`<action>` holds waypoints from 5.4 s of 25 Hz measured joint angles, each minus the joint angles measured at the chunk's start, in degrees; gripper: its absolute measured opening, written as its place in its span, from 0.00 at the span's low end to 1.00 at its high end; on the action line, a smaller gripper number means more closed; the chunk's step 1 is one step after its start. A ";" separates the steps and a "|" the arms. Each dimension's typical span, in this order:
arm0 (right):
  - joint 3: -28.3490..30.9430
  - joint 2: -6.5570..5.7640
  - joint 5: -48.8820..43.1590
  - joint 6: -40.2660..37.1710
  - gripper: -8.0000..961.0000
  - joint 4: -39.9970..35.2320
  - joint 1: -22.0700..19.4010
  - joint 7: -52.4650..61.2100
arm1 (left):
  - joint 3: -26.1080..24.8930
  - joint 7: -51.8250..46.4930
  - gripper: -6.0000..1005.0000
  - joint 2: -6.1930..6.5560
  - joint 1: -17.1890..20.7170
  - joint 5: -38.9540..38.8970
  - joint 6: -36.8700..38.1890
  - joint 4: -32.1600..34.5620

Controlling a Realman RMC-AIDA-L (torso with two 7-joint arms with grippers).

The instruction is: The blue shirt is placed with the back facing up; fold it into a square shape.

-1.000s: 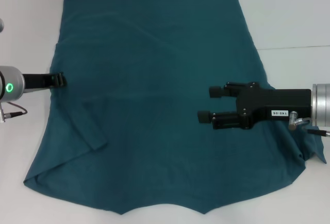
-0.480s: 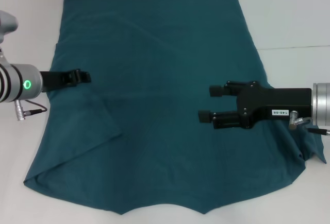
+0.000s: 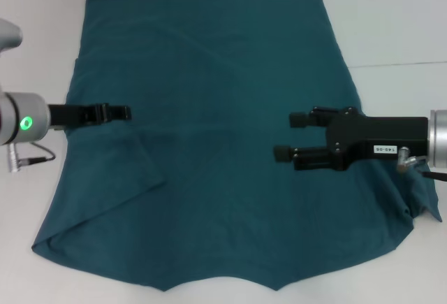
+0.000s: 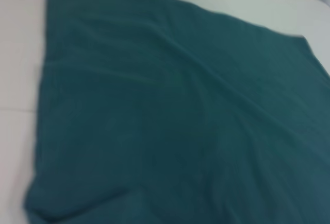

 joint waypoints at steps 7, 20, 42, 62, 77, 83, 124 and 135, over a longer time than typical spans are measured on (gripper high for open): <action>-0.23 -0.12 -0.54 -0.47 0.92 -9.70 -3.31 7.22 | -1.12 16.57 0.70 1.45 8.95 -14.00 22.97 8.90; -0.42 -0.09 -32.68 -11.50 0.90 -43.69 -4.73 34.03 | -14.64 33.60 0.70 1.18 15.25 -16.89 46.64 9.01; -15.25 0.24 -53.79 -9.23 0.78 -40.54 -5.12 42.87 | -15.05 36.74 0.71 -0.41 19.08 -17.03 46.22 7.27; -26.92 -1.13 -54.06 -0.46 0.77 -30.22 -4.72 54.11 | -14.96 36.99 0.71 -0.64 19.20 -17.04 46.20 7.27; -31.58 -2.47 -54.01 5.94 0.70 -22.27 -2.75 58.32 | -14.77 37.04 0.70 -0.72 19.25 -16.57 46.23 7.27; -31.58 -2.59 -53.96 6.93 0.59 -20.81 -2.11 58.83 | -14.65 37.01 0.70 -0.72 18.92 -16.57 46.24 7.27; -37.17 -0.49 -53.95 13.12 0.02 -31.03 -2.21 58.63 | -14.95 36.82 0.70 -0.91 19.60 -16.50 46.13 7.27; -46.51 0.24 -53.96 15.00 0.04 -33.16 -0.79 58.25 | -15.71 36.82 0.70 -0.90 20.84 -16.47 45.68 7.50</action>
